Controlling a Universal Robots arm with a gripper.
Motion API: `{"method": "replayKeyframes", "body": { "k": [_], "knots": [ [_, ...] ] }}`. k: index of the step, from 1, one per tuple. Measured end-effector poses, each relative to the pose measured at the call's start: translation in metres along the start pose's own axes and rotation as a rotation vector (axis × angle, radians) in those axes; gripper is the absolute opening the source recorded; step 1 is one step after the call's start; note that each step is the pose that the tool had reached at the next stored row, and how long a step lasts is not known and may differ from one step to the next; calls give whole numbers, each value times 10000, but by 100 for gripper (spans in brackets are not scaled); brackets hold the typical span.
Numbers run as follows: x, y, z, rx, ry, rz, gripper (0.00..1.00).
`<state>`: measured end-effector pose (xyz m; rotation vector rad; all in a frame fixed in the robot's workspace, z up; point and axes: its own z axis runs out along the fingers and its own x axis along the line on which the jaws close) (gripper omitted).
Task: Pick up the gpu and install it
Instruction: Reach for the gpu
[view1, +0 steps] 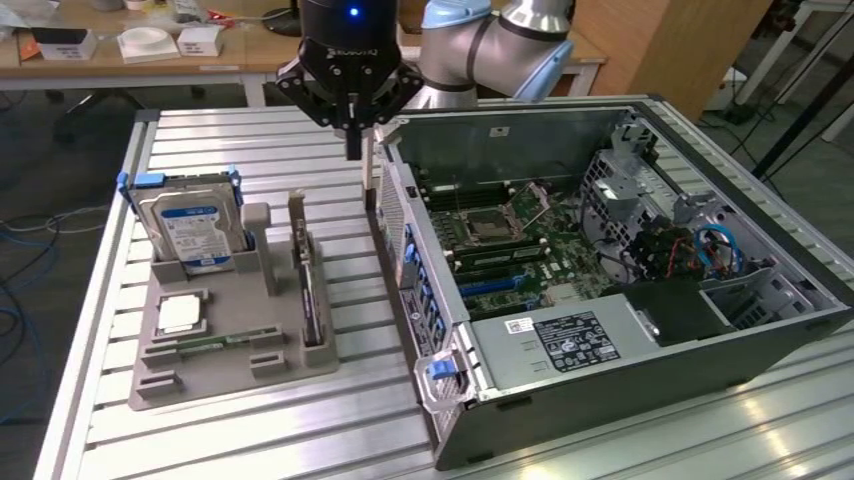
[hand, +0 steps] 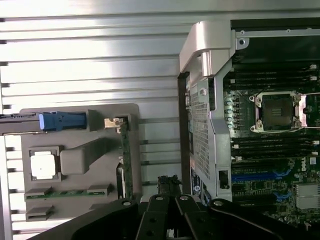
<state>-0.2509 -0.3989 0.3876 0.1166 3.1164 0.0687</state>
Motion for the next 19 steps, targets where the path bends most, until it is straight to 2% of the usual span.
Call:
{"method": "replayKeyframes", "body": {
  "k": [19],
  "knots": [
    [409,-31,-2,0,0,0,11]
  ]
}}
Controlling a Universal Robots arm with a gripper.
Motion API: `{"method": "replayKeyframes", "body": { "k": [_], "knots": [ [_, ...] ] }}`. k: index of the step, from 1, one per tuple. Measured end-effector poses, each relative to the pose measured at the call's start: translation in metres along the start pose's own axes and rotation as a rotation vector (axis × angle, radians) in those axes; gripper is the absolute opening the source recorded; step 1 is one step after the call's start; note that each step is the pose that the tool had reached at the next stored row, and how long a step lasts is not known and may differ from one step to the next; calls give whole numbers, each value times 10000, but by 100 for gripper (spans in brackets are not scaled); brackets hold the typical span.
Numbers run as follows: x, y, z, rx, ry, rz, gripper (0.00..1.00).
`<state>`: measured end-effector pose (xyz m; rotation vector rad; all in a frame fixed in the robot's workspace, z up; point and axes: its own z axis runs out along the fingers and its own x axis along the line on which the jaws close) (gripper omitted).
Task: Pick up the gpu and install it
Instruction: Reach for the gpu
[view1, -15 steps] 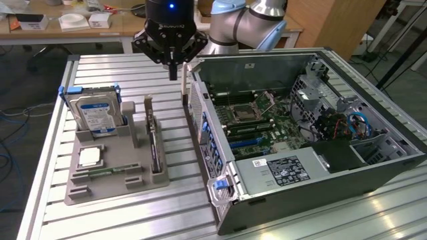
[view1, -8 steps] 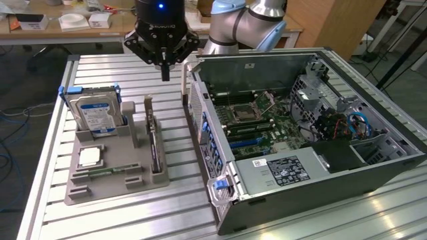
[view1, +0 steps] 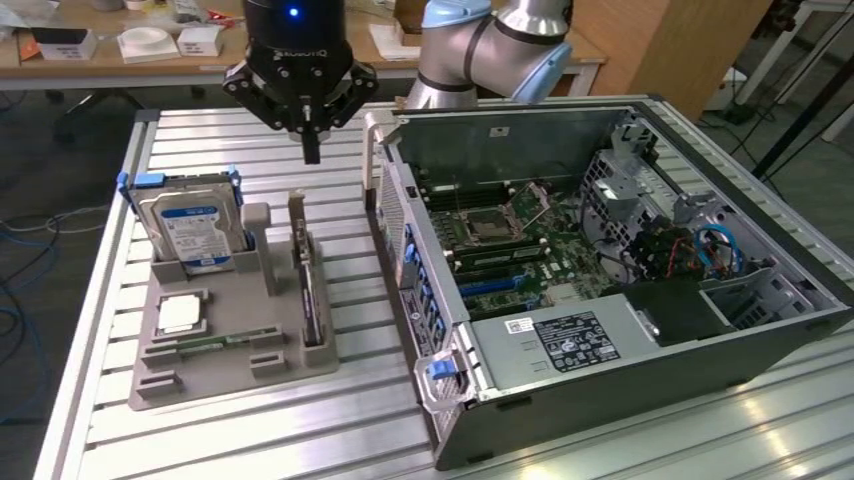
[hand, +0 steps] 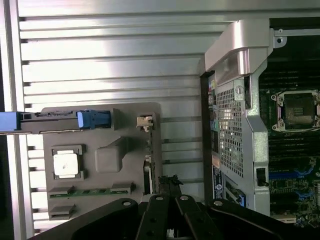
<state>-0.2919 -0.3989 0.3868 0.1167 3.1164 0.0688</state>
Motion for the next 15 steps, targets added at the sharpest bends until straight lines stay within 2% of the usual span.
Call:
{"method": "replayKeyframes", "body": {
  "k": [8,15],
  "knots": [
    [166,-12,-1,0,1,1,11],
    [190,-14,-1,0,-1,1,11]
  ]
}}
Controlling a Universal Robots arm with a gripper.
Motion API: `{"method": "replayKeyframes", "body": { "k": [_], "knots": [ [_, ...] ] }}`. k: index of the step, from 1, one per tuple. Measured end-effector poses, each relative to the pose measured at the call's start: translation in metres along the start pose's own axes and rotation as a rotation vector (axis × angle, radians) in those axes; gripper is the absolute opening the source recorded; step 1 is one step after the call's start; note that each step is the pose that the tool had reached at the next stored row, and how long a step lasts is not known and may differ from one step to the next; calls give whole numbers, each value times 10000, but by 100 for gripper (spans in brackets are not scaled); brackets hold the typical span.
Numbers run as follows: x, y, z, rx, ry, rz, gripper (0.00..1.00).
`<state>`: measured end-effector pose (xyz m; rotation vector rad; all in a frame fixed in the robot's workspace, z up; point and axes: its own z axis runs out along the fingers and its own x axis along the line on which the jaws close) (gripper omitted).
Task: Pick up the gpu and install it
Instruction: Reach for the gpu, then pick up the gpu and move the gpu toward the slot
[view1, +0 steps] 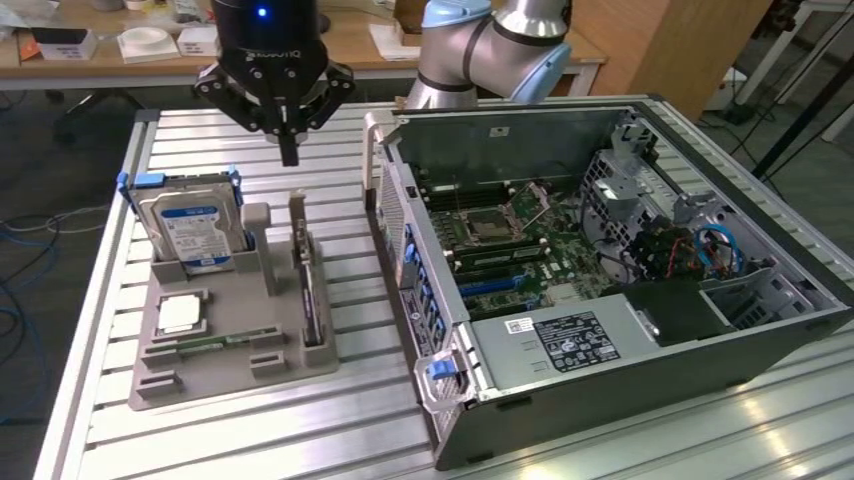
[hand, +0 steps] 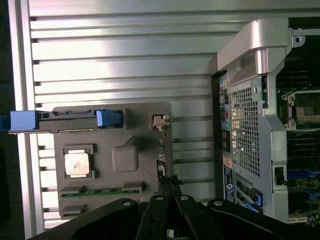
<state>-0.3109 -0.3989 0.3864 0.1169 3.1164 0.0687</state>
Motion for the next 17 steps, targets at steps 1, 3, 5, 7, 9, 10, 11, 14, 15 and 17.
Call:
{"method": "replayKeyframes", "body": {
  "k": [1,3,5,7,9,10,11,14,15,17],
  "knots": [
    [2,0,0,-1,0,-1,11],
    [2,0,0,0,1,-2,11],
    [2,0,0,0,0,-1,11],
    [2,0,0,0,1,-1,11],
    [2,0,0,0,0,-1,11],
    [2,0,0,0,1,-1,11],
    [2,0,0,0,1,-1,11],
    [2,0,0,0,0,-1,11],
    [2,0,0,0,0,-1,11],
    [2,0,0,0,0,-1,16]
  ]
}}
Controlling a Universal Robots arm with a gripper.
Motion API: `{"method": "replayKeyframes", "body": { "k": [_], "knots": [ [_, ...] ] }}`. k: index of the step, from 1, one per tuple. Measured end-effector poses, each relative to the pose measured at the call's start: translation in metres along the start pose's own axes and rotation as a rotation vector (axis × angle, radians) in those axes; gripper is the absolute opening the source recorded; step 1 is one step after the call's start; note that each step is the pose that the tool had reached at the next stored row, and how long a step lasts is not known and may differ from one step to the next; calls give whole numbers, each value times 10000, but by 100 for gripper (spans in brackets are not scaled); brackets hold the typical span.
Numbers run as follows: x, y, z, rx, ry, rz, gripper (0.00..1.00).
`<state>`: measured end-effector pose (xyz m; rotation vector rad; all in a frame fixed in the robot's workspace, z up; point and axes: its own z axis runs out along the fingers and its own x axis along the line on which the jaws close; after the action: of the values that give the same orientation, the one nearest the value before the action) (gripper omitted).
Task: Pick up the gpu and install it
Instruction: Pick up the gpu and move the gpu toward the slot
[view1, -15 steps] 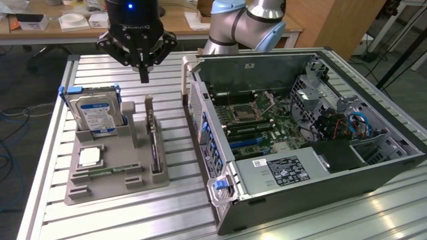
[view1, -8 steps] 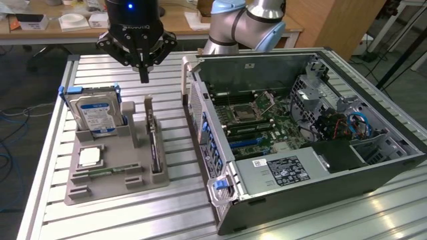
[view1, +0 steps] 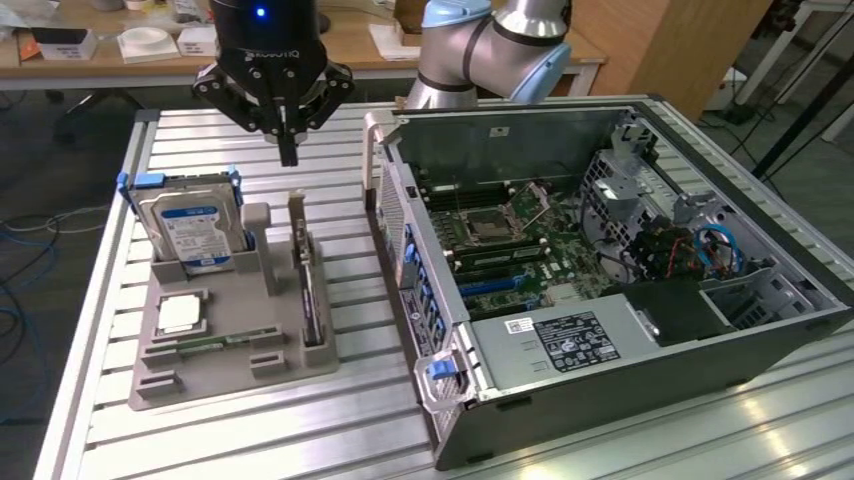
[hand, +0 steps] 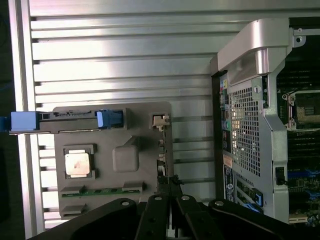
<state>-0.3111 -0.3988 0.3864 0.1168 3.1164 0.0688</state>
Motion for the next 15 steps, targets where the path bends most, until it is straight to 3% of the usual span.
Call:
{"method": "replayKeyframes", "body": {
  "k": [1,3,6,7,15],
  "knots": [
    [0,0,0,0,0,0,16],
    [0,0,0,0,0,-1,29],
    [0,0,0,0,0,0,35],
    [0,0,0,0,0,0,41],
    [0,0,0,0,0,-1,41]
  ]
}}
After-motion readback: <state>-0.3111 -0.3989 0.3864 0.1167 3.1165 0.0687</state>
